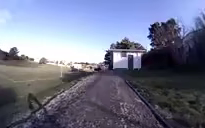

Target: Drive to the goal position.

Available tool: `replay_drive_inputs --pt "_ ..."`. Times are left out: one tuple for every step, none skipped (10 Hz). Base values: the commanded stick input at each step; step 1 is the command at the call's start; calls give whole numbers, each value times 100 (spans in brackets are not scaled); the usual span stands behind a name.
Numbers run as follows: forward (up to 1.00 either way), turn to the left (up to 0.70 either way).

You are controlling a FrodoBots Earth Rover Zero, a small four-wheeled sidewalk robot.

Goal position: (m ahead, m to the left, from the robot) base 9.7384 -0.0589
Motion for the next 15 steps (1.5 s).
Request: replay_drive_inputs --pt "50 0" --pt "50 0" --pt "50 0" --pt "50 0" --pt "50 -8" --pt "50 0" --pt "50 0" --pt "50 0" --pt "50 0" --pt "50 0" --pt "50 0" --pt "50 0" --pt "50 0" --pt "50 0" --pt "50 0"
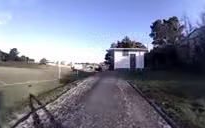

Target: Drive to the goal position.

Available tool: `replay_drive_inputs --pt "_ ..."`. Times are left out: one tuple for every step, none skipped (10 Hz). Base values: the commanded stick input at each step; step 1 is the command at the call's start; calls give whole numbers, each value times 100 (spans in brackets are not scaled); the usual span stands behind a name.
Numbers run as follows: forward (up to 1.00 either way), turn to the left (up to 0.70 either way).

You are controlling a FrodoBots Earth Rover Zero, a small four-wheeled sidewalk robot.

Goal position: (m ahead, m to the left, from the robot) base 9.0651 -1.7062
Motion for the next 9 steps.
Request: replay_drive_inputs --pt "50 0" --pt "50 0" --pt "50 0" --pt "50 0" --pt "50 0" --pt "50 0" --pt "50 0" --pt "50 0" --pt "50 -12"
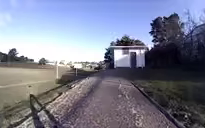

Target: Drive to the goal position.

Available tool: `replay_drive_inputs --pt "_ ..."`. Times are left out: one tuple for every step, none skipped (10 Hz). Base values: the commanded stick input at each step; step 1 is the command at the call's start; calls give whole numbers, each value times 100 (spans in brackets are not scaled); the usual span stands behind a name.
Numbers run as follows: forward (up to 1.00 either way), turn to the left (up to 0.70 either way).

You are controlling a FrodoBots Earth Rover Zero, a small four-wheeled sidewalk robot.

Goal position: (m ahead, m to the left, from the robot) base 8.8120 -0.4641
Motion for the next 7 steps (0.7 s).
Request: replay_drive_inputs --pt "50 -45" --pt "50 -49" --pt "50 -40" --pt "50 -7" --pt "50 -1" --pt "50 0" --pt "50 0"
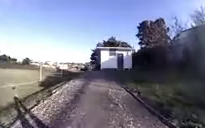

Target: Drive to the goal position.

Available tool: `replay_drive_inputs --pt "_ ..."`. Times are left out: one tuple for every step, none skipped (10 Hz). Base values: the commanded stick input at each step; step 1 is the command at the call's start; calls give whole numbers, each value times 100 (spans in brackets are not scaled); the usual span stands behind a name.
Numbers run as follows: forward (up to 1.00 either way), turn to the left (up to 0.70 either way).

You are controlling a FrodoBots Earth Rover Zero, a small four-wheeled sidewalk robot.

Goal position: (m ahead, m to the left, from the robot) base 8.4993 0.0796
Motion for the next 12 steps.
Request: replay_drive_inputs --pt "50 0" --pt "50 0" --pt "50 0" --pt "50 0" --pt "50 0" --pt "50 0" --pt "50 1" --pt "50 4" --pt "50 23" --pt "50 29" --pt "50 6" --pt "50 3"
